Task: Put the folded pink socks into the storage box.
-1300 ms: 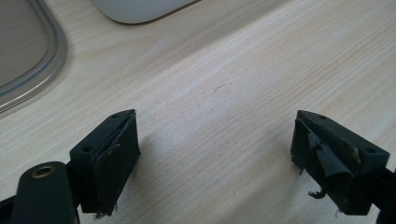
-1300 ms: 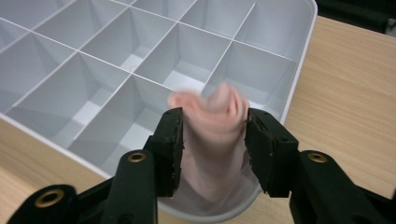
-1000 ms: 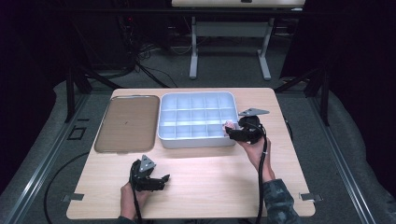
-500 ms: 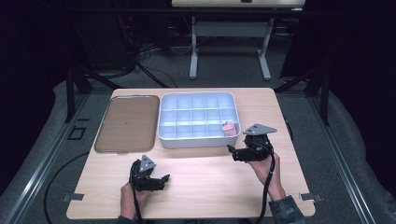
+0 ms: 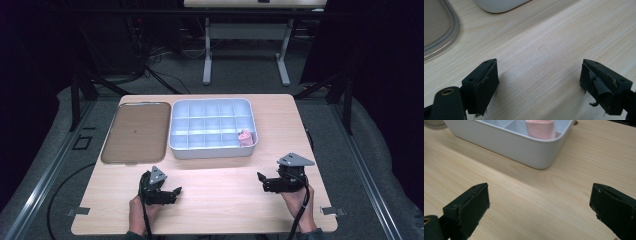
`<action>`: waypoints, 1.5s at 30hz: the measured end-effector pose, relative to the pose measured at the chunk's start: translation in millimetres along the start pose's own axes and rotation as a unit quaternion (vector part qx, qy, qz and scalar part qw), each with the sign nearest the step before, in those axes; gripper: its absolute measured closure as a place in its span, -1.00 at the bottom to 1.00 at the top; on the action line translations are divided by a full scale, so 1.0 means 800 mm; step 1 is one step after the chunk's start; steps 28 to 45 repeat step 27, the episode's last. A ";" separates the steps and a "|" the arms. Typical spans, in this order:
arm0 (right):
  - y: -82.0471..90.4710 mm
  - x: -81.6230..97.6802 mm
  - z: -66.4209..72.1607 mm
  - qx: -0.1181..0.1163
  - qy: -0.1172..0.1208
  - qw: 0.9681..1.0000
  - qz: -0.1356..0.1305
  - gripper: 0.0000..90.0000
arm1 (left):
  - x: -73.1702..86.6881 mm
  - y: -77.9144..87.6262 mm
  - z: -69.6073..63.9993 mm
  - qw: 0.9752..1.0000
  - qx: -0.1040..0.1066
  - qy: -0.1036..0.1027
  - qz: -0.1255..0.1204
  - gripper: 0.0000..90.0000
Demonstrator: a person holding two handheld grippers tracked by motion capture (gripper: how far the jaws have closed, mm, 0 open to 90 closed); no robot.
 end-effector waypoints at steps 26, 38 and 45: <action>0.004 0.113 -0.041 0.066 -0.039 0.995 0.064 -1.00 | 0.000 0.000 0.000 1.000 -0.002 -0.001 0.001 -0.66; 0.004 0.113 -0.041 0.066 -0.039 0.995 0.064 -1.00 | 0.000 0.000 0.000 1.000 -0.002 -0.001 0.001 -0.66; 0.004 0.113 -0.041 0.066 -0.039 0.995 0.064 -1.00 | 0.000 0.000 0.000 1.000 -0.002 -0.001 0.001 -0.66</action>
Point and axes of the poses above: each handheld gripper's, and its own axes: y roughly backward along the jaws, x roughly out of its underside, z roughly to its left, the point moved 5 cm from there along -y, roughly forward along the jaws, and after that the axes turned 12 degrees about -z, right-handed, at the moved point
